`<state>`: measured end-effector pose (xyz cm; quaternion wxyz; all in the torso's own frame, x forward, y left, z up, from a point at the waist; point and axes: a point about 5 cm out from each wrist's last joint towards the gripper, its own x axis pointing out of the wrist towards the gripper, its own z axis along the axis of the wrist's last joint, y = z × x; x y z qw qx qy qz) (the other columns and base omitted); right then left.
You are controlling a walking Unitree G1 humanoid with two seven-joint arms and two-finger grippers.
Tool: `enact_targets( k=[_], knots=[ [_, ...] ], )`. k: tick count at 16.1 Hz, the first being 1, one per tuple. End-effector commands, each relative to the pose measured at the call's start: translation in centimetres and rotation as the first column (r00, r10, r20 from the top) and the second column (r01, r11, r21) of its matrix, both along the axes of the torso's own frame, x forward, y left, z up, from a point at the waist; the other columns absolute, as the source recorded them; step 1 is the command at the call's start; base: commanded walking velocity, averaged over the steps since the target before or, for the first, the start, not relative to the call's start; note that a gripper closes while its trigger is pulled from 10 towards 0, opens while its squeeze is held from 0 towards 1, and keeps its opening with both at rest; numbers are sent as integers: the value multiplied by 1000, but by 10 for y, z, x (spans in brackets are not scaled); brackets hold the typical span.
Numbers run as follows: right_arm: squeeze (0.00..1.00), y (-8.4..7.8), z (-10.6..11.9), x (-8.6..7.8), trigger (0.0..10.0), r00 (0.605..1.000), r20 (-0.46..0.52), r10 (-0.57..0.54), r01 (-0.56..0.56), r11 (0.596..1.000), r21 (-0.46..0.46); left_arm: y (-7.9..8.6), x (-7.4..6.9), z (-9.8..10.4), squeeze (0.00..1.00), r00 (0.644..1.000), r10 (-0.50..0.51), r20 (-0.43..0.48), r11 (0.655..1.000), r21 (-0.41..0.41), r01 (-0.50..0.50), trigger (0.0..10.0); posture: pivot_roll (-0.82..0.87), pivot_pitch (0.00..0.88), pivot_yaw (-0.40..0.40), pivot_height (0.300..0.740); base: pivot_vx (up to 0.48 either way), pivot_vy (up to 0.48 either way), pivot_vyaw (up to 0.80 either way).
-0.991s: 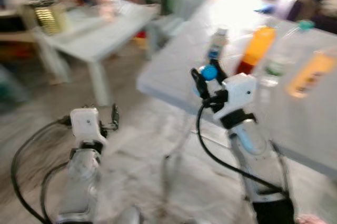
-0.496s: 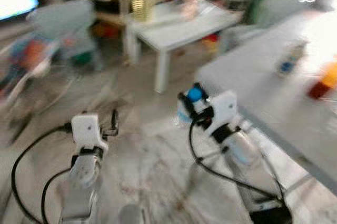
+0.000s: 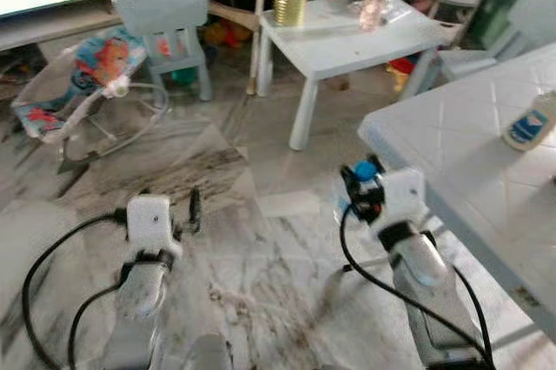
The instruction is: Restocking fridge
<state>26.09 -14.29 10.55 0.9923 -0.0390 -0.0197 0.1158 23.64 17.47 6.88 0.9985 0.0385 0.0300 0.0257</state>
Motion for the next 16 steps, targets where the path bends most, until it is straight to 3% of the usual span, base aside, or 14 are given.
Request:
enact_targets(
  k=[1,5,12,16],
  knots=[
    [0,-4,4,-5,10000,999,27,-27,27,1000,2,1,-5,-2,0,1000,-12,-3,1000,14,12,10000,140,65,-59,740,0,0,0],
    [0,-13,-10,-17,10000,998,-22,-61,62,998,6,12,-18,-9,0,999,27,-38,999,27,-26,10000,135,68,-55,740,0,0,0],
    [0,-10,-11,-17,10000,998,-25,-53,53,998,31,16,-18,-12,0,997,52,-54,998,40,-50,10000,139,69,-51,740,-71,0,777],
    [0,-12,-12,-16,10000,997,-31,-67,69,996,49,16,-17,-12,0,997,51,-52,998,38,-49,10000,139,69,-50,740,-267,0,0]
  ],
)
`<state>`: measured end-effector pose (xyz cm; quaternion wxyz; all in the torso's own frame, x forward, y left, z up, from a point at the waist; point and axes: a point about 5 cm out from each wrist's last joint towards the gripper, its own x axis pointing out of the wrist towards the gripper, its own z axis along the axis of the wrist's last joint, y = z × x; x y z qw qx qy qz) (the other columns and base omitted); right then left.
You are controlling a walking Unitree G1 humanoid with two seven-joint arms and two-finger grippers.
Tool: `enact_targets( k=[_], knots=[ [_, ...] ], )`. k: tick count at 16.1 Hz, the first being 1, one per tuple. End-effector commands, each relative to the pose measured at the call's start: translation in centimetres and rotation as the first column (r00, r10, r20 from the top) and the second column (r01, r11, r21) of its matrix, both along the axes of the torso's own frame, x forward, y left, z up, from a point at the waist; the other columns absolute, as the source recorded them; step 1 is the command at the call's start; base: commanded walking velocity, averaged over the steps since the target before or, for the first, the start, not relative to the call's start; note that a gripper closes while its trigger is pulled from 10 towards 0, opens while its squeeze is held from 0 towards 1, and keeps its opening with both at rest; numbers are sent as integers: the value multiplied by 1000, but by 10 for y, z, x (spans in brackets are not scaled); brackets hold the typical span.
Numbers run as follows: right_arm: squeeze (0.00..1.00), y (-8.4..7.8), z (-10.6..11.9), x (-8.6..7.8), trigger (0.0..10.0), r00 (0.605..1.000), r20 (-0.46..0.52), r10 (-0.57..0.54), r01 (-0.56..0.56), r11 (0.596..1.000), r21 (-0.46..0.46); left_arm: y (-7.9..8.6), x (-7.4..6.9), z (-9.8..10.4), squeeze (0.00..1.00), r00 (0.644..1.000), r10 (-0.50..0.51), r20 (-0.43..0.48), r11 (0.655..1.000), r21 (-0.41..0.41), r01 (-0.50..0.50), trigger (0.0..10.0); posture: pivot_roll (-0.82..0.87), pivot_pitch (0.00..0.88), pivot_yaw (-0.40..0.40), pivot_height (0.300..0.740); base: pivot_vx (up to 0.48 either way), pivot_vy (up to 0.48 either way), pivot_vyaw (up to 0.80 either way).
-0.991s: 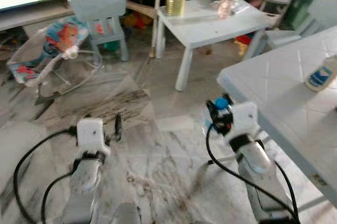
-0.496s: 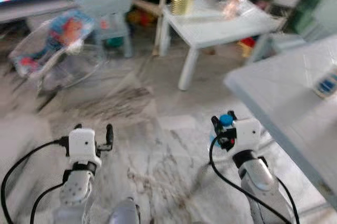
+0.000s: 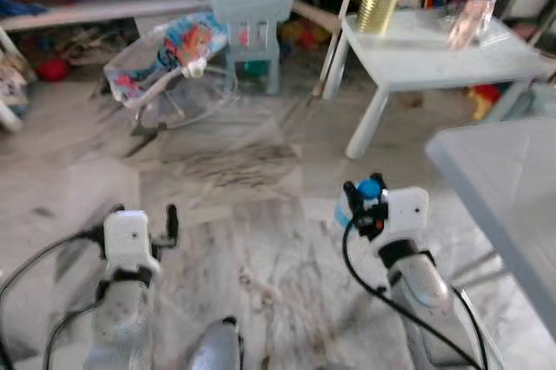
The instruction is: Restocking fridge
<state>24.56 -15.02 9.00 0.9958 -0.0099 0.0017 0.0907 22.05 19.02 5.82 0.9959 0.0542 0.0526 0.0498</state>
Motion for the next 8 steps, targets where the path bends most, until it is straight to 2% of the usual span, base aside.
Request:
enact_targets(
  k=[1,5,8],
  knots=[
    [0,-5,3,-1,10000,1000,18,-18,18,1000,-4,0,0,-1,0,1000,0,-9,1000,5,0,10000,139,69,-50,740,-281,0,0],
    [0,-6,2,0,10000,999,13,-30,30,1000,-2,0,1,0,0,1000,-4,-8,1000,2,4,10000,137,69,-50,740,-273,0,0],
    [0,-7,2,2,10000,999,11,-42,42,999,-2,-2,3,0,0,1000,-11,-4,1000,0,11,10000,136,67,-50,740,0,0,0]
  ],
)
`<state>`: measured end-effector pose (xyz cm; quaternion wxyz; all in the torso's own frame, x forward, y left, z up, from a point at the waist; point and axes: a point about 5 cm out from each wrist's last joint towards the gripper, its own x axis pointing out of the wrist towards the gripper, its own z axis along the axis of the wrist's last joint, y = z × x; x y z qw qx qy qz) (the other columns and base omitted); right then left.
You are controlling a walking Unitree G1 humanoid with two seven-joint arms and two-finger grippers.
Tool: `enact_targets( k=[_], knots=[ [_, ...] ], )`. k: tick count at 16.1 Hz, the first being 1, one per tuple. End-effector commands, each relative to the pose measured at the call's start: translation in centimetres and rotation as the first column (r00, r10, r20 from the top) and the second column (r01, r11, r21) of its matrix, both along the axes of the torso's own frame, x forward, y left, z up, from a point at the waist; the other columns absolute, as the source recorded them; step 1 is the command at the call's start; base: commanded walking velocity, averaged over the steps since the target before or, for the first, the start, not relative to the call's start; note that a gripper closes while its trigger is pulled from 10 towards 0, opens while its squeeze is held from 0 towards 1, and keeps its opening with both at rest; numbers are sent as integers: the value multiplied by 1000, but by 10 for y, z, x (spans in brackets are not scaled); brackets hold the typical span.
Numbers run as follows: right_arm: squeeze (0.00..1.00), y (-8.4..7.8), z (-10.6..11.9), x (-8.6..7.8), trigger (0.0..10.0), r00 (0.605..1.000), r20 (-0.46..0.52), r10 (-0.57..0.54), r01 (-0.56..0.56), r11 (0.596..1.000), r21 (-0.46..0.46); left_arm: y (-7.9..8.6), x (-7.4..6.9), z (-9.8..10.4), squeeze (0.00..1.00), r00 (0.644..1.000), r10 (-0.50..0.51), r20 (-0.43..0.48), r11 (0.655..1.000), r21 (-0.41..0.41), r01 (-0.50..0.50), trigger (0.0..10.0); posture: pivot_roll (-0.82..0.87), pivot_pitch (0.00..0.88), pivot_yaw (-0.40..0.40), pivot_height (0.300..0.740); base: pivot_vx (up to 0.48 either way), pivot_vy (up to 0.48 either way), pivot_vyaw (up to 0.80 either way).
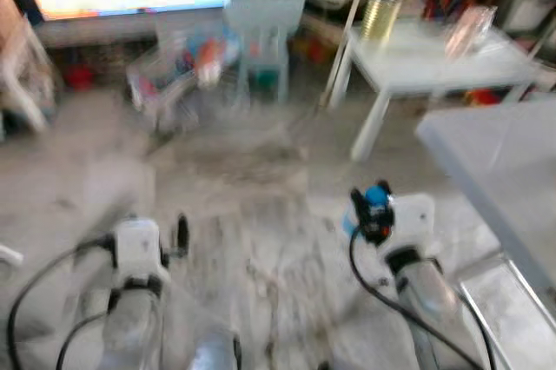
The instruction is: Restocking fridge
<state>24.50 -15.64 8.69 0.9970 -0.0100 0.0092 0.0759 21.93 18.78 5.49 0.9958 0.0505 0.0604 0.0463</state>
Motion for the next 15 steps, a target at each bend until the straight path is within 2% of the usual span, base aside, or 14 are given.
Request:
enact_targets(
  k=[1,2,4,6,13,15],
  knots=[
    [0,-1,5,3,10000,1000,20,-22,22,1000,5,0,5,4,0,1000,-14,15,1000,7,14,10000,137,67,-51,740,0,0,0],
    [0,-3,3,4,10000,999,7,-37,37,999,10,-3,6,6,0,997,-64,36,998,-7,64,10000,137,67,-51,740,0,0,0],
    [0,-4,3,6,10000,999,3,-45,45,999,11,-6,7,7,0,995,-94,45,996,-5,94,10000,135,66,-52,740,0,0,-253],
    [0,-6,4,7,10000,999,8,-49,49,999,6,-7,9,8,0,995,-92,49,996,-15,92,10000,135,66,-52,740,0,0,-516],
    [0,-5,3,7,10000,999,5,-45,45,999,6,-9,10,6,0,993,-105,54,994,-15,106,10000,132,61,-53,740,0,0,0],
    [0,-5,3,6,10000,999,5,-44,44,999,6,-10,11,6,0,993,-107,55,994,-20,108,10000,129,60,-54,740,0,0,-619]
  ],
)
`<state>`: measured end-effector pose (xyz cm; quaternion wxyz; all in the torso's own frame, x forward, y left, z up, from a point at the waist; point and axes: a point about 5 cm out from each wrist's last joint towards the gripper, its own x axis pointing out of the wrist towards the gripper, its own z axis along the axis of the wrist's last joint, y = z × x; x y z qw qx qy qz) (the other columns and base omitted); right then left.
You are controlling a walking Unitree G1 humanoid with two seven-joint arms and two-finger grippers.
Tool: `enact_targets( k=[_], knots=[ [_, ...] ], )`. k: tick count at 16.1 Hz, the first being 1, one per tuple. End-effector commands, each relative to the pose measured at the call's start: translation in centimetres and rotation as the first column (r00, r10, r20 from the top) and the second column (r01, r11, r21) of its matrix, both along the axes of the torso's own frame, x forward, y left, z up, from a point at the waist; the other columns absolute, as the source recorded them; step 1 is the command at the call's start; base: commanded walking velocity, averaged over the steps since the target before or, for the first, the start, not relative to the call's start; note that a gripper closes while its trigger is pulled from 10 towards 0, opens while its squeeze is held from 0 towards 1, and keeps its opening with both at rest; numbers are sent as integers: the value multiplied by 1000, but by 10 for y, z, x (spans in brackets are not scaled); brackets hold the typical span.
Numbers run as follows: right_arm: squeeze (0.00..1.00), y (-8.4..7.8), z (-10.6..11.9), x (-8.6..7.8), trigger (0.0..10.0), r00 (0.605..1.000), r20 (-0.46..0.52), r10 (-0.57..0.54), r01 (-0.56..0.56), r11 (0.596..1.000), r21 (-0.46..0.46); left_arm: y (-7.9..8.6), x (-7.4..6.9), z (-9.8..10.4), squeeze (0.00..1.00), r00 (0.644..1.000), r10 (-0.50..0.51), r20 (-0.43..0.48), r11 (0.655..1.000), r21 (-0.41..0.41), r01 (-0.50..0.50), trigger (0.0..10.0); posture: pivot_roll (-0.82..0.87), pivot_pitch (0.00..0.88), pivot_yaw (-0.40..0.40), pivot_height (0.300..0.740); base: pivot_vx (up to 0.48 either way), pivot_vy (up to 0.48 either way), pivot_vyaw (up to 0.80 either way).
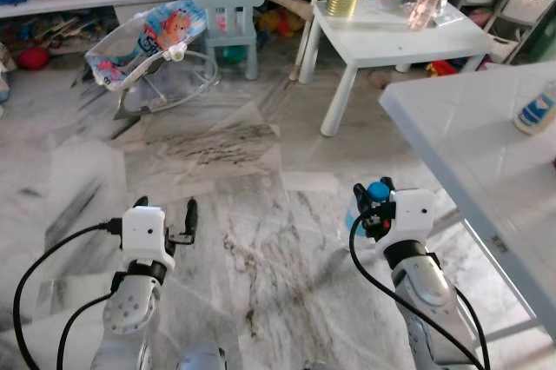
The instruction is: Restocking fridge
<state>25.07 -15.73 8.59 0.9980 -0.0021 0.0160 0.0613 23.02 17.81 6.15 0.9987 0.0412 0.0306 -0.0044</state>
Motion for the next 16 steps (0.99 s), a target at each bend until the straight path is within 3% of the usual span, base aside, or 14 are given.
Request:
enact_targets(
  k=[1,8,16],
  knots=[
    [0,-4,4,1,10000,1000,23,-12,12,1000,-16,-1,0,-1,0,1000,-6,-4,1000,0,6,10000,129,61,-54,740,0,0,0],
    [0,-3,4,1,10000,1000,20,-15,15,1000,-7,-1,0,-1,0,1000,-21,7,1000,2,21,10000,128,62,-52,740,211,0,-229],
    [0,-2,3,0,10000,1000,16,-13,14,1000,-11,-1,1,0,0,1000,-17,11,1000,-17,18,10000,130,62,-52,740,469,0,0]
  ],
)
